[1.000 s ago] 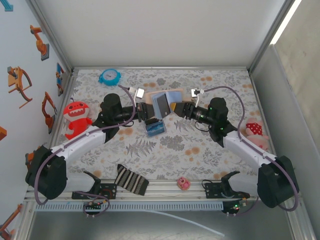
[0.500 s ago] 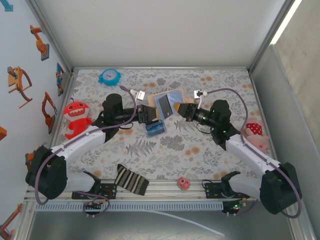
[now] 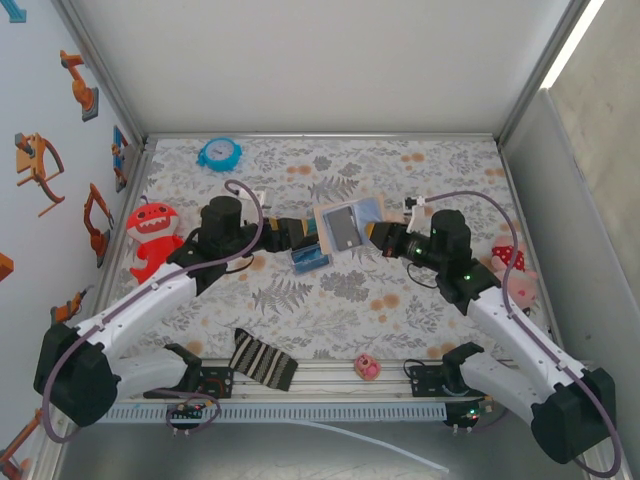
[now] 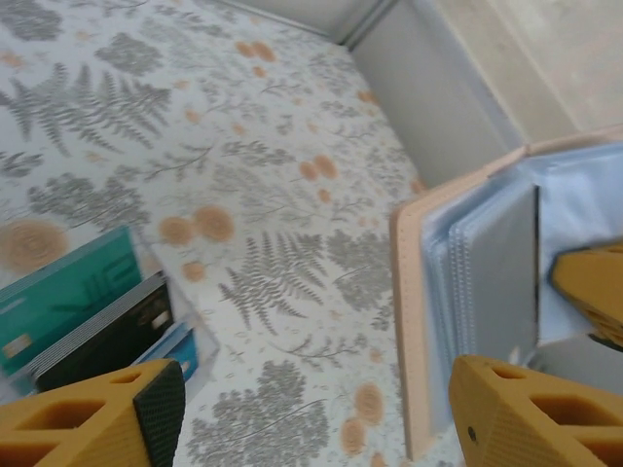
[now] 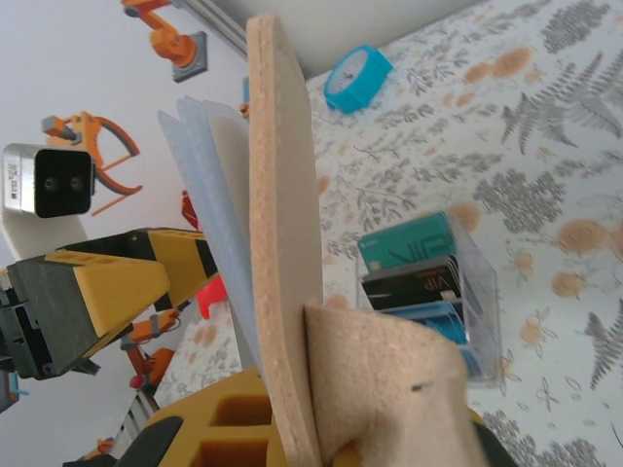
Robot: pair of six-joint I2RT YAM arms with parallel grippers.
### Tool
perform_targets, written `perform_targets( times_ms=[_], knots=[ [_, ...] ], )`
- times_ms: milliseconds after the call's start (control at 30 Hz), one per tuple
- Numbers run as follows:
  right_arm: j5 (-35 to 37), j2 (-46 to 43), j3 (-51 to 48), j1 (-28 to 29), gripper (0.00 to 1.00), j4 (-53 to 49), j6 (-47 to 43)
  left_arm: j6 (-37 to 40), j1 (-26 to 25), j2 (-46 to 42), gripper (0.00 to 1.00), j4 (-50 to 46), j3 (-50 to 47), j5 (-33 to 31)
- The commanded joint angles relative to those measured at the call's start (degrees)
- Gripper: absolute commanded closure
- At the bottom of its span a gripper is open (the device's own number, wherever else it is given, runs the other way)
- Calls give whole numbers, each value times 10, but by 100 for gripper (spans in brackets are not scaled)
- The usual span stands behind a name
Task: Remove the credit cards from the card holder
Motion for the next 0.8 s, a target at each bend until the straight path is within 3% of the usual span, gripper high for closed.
perform_targets(
  times_ms=[0, 167, 400, 633, 767],
  knots=[
    [17, -14, -7, -2, 100, -55, -3, 17, -23, -7, 27, -84, -15, -140],
    [38, -43, -7, -2, 100, -109, -10, 8, -50, -13, 2, -125, -49, -251],
    [54, -56, -1, -2, 100, -142, -24, 55, -63, 10, 3, -117, -90, -249],
    [3, -7, -2, -2, 100, -138, -10, 67, -70, 68, 3, -77, -102, -238],
    [-32, 4, -44, -2, 100, -73, 48, 62, -77, 104, 3, -60, -102, -239]
  ],
)
